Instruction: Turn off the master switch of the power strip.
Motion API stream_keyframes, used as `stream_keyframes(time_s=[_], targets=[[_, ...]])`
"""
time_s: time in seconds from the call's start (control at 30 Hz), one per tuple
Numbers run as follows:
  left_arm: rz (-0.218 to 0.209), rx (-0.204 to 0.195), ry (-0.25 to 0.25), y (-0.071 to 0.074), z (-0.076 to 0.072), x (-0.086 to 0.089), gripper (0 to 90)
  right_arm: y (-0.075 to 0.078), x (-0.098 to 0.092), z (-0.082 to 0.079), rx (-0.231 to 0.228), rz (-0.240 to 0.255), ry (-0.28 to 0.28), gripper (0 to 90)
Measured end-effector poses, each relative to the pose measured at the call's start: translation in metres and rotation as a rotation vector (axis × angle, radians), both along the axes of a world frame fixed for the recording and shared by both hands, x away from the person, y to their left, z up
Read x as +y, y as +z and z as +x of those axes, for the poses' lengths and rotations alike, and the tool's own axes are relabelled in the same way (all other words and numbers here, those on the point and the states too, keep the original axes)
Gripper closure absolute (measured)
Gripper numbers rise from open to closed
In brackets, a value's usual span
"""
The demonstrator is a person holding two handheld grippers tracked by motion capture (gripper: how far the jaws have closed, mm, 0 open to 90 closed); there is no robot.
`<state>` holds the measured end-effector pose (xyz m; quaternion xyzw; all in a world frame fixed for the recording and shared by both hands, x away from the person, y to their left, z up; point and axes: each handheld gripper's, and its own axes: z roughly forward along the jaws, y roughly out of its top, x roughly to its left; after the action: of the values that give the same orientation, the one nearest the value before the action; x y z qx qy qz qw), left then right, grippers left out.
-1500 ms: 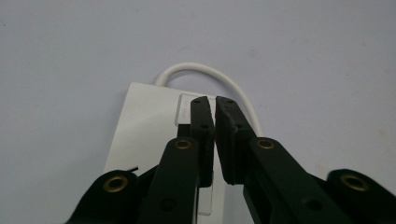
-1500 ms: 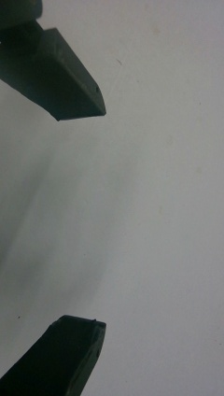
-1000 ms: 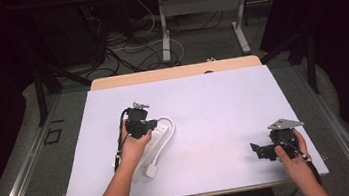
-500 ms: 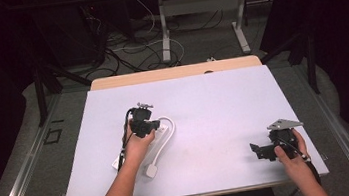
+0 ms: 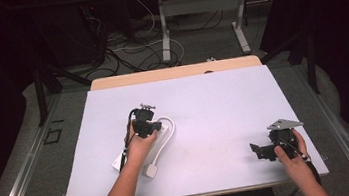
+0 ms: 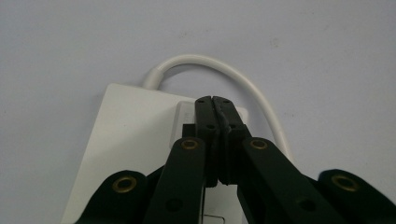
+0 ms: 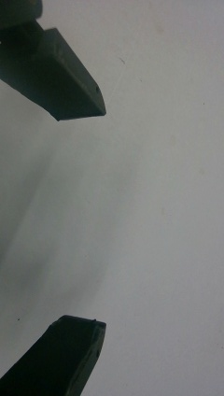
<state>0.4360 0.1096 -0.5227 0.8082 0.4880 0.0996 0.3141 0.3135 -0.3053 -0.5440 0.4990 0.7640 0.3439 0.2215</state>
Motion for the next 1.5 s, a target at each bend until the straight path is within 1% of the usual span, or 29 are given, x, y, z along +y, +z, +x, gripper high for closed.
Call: stream_keyframes(time_s=[0.03,0.1,0.17,0.2,0.27,0.33,0.5,0.57,0.6,0.7,0.8,0.83,0.9,0.97,1.0,1.03,1.07,1.13,1.23,1.3,1.33,1.5], targets=[[0.007,-0.005,-0.008,0.000,0.001,0.000,89.8,0.000,0.000,0.000,0.000,0.001,0.000,0.0],[-0.001,-0.002,0.003,0.000,0.000,-0.001,89.8,0.000,0.000,0.000,0.000,0.001,0.000,0.0],[-0.001,-0.003,0.003,0.000,0.000,-0.001,89.9,0.000,0.000,0.000,0.002,0.000,0.000,0.0],[-0.001,-0.008,-0.003,0.000,0.001,-0.001,89.9,0.000,0.000,0.000,0.002,0.000,0.000,0.0],[0.007,-0.005,-0.012,0.000,0.001,0.001,89.9,0.000,0.000,0.000,0.002,0.000,0.001,0.0],[0.008,-0.009,-0.006,0.000,0.000,0.000,89.9,0.000,0.000,0.000,0.003,0.001,0.000,0.0],[0.029,-0.016,-0.016,0.000,0.000,-0.002,89.9,0.000,0.001,0.000,0.005,0.003,0.000,0.0],[0.049,-0.029,-0.023,0.000,-0.001,-0.003,90.0,0.000,0.001,0.000,0.004,0.003,0.000,0.0],[0.056,-0.028,-0.023,0.000,-0.002,-0.004,90.0,0.000,0.001,0.000,0.005,0.003,0.001,0.0],[0.060,-0.031,-0.025,-0.001,-0.001,-0.005,90.0,0.000,0.001,0.000,0.002,0.000,0.005,0.0],[0.040,-0.012,-0.020,-0.002,0.000,-0.003,90.0,0.000,0.001,0.000,-0.001,-0.005,0.008,0.0],[0.043,-0.019,-0.023,-0.002,0.001,-0.003,90.0,0.000,0.001,0.000,-0.001,-0.004,0.008,0.0],[0.044,-0.014,-0.023,-0.002,0.001,-0.003,90.0,0.000,0.001,0.000,-0.003,-0.006,0.011,0.0],[0.033,-0.002,-0.006,-0.002,0.001,-0.002,90.0,0.000,0.001,0.000,0.000,-0.004,0.006,0.0],[0.026,-0.003,-0.010,-0.002,0.002,-0.001,90.0,0.001,0.001,-0.001,0.000,-0.007,0.006,0.0],[0.009,0.007,-0.004,-0.002,0.002,0.000,90.0,0.001,0.001,-0.001,0.001,-0.001,0.007,0.0],[-0.021,0.012,0.007,-0.001,0.002,0.002,90.0,0.001,0.001,0.000,-0.002,0.000,0.005,0.0],[-0.036,0.026,0.009,0.000,0.004,0.005,90.0,0.001,0.000,0.000,-0.001,-0.001,0.000,0.0],[-0.036,0.032,0.016,0.001,0.004,0.005,90.0,0.000,0.000,0.000,0.002,0.000,0.001,0.0],[-0.053,0.033,0.024,0.002,0.003,0.006,90.0,-0.001,0.000,0.000,0.005,0.001,0.005,0.0],[-0.054,0.029,0.018,0.002,0.004,0.007,90.0,-0.001,0.000,0.000,0.003,-0.001,0.003,0.0],[-0.047,0.035,0.027,0.002,0.005,0.008,90.0,0.000,0.000,0.000,-0.002,0.002,0.001,0.0]])
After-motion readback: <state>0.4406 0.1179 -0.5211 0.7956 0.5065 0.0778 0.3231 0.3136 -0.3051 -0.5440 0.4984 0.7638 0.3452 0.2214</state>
